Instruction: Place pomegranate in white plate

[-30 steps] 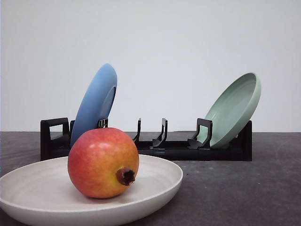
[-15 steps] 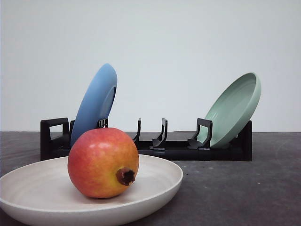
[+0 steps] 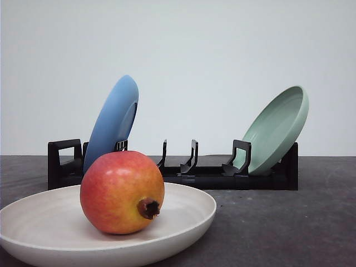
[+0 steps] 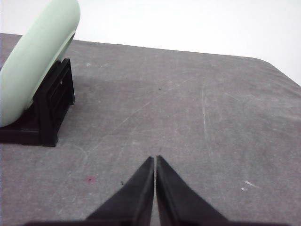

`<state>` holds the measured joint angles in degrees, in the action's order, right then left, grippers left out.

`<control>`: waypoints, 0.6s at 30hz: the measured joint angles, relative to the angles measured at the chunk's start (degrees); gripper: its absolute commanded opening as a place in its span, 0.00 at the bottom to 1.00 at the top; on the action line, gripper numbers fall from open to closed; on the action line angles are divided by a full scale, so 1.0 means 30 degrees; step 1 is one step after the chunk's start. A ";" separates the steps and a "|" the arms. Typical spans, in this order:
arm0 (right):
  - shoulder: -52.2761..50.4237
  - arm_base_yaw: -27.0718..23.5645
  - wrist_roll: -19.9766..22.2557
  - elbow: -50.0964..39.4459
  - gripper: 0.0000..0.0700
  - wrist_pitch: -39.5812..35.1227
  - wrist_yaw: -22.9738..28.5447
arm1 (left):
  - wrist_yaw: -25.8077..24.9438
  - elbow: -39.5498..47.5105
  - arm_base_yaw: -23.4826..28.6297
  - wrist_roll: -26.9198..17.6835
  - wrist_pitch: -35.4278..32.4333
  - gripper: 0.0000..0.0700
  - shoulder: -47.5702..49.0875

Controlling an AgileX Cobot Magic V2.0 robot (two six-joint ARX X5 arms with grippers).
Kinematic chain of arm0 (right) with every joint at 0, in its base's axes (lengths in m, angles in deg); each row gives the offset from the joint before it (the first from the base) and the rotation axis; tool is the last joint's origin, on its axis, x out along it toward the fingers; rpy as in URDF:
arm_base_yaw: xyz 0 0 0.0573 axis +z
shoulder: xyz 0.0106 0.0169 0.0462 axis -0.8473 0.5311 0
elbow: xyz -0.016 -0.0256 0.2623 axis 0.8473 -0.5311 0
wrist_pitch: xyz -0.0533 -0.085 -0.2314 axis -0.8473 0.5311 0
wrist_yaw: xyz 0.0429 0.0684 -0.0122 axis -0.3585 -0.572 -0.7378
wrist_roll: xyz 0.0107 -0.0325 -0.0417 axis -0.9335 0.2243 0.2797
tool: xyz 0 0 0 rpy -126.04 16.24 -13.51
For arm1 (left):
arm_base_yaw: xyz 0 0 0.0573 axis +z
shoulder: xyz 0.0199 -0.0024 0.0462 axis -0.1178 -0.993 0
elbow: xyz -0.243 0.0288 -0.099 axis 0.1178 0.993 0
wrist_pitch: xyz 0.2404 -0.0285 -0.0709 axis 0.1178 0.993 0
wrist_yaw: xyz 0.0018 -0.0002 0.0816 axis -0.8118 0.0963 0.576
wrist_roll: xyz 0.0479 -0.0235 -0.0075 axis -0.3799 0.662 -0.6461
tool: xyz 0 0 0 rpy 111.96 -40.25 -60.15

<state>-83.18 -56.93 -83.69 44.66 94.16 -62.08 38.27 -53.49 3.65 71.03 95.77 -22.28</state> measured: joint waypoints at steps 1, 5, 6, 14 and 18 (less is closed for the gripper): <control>0.0000 0.0000 0.0000 0.0000 0.00 0.0000 0.0000 | 0.0000 0.0000 0.0000 0.0000 0.0000 0.00 0.0000; 0.0000 0.0000 0.0000 0.0000 0.00 0.0000 0.0000 | 0.0000 0.0000 0.0000 0.0000 0.0000 0.00 0.0000; 0.0000 0.0000 0.0000 0.0000 0.00 0.0000 0.0000 | 0.0000 0.0000 0.0000 0.0000 0.0000 0.00 0.0000; 0.0000 0.0000 -0.0006 0.0000 0.00 0.0000 0.0002 | 0.0000 0.0000 0.0000 0.0000 0.0000 0.00 0.0000; 0.0000 0.0000 0.0000 0.0000 0.00 0.0000 0.0000 | 0.0000 0.0000 0.0000 0.0000 0.0000 0.00 0.0000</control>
<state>-83.18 -56.93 -83.69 44.66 94.16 -62.08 38.27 -53.49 3.65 71.03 95.77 -22.28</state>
